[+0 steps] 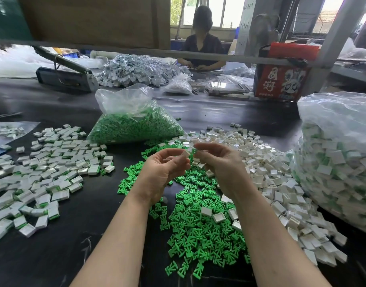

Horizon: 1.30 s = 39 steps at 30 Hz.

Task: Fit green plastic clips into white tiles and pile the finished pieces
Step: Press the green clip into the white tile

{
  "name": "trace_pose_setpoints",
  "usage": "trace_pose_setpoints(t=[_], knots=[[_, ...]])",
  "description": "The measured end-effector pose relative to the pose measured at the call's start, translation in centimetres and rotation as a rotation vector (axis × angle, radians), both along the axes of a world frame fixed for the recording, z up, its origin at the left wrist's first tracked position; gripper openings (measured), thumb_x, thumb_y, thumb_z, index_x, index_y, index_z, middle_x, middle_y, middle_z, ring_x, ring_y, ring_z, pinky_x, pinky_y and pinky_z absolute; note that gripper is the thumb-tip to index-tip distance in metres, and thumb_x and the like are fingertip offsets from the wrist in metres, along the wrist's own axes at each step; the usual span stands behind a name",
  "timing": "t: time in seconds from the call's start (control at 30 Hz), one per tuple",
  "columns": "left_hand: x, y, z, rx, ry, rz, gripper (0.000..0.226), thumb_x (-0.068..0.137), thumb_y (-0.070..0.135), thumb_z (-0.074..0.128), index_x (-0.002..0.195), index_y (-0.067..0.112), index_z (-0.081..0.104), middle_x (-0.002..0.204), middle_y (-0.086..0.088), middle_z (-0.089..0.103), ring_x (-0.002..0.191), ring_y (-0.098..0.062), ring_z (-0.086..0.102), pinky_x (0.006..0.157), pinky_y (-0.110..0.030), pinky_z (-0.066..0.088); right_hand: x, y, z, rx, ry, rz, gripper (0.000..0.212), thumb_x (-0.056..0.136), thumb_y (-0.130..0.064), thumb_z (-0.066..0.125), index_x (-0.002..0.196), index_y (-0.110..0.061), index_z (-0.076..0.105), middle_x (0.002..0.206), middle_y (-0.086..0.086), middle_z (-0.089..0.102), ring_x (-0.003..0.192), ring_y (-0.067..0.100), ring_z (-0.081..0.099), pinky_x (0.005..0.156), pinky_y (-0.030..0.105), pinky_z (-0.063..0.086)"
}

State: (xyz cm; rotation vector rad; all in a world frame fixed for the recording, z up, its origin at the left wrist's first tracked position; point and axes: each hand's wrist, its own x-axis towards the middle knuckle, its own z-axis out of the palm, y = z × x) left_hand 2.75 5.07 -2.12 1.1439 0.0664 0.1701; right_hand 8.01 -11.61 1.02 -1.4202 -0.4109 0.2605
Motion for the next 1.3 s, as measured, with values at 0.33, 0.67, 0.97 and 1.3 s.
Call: trace_pose_setpoints(t=[0.33, 0.67, 0.97, 1.3], knots=[[0.0, -0.1, -0.1, 0.072, -0.009, 0.006, 0.032, 0.063, 0.035, 0.090, 0.087, 0.017, 0.078, 0.094, -0.012, 0.076, 0.086, -0.021, 0.074, 0.069, -0.021, 0.056, 0.0, 0.7, -0.5, 0.038, 0.022, -0.024, 0.009, 0.086, -0.002, 0.068, 0.089, -0.008, 0.061, 0.085, 0.011, 0.059, 0.062, 0.008, 0.052, 0.055, 0.020, 0.041], [0.2, -0.5, -0.3, 0.174, -0.008, 0.043, 0.045, 0.058, 0.042, 0.089, 0.089, 0.015, 0.072, 0.091, -0.014, 0.076, 0.084, -0.024, 0.074, 0.067, -0.021, 0.055, 0.4, 1.2, -1.1, 0.093, 0.021, -0.084, 0.014, 0.088, -0.010, 0.068, 0.101, -0.011, 0.071, 0.093, 0.004, 0.075, 0.074, 0.001, 0.067, 0.057, 0.009, 0.046], [0.1, -0.6, -0.1, 0.214, -0.028, 0.063, 0.037, 0.054, 0.047, 0.088, 0.082, 0.024, 0.078, 0.087, -0.011, 0.076, 0.081, -0.023, 0.074, 0.066, -0.021, 0.055, 0.0, 1.9, -1.6, 0.003, -0.102, -0.185, 0.005, 0.085, -0.012, 0.073, 0.089, -0.013, 0.071, 0.087, 0.006, 0.073, 0.077, 0.010, 0.069, 0.065, 0.016, 0.050], [0.0, -0.9, 0.1, 0.219, -0.046, 0.129, 0.015, 0.067, 0.030, 0.082, 0.079, 0.021, 0.079, 0.083, -0.010, 0.076, 0.074, -0.021, 0.074, 0.062, -0.019, 0.054, -0.4, 2.3, -1.6, 0.126, 0.062, -0.218, 0.011, 0.084, -0.014, 0.074, 0.091, -0.007, 0.071, 0.086, 0.006, 0.071, 0.078, 0.012, 0.066, 0.072, 0.020, 0.049]])
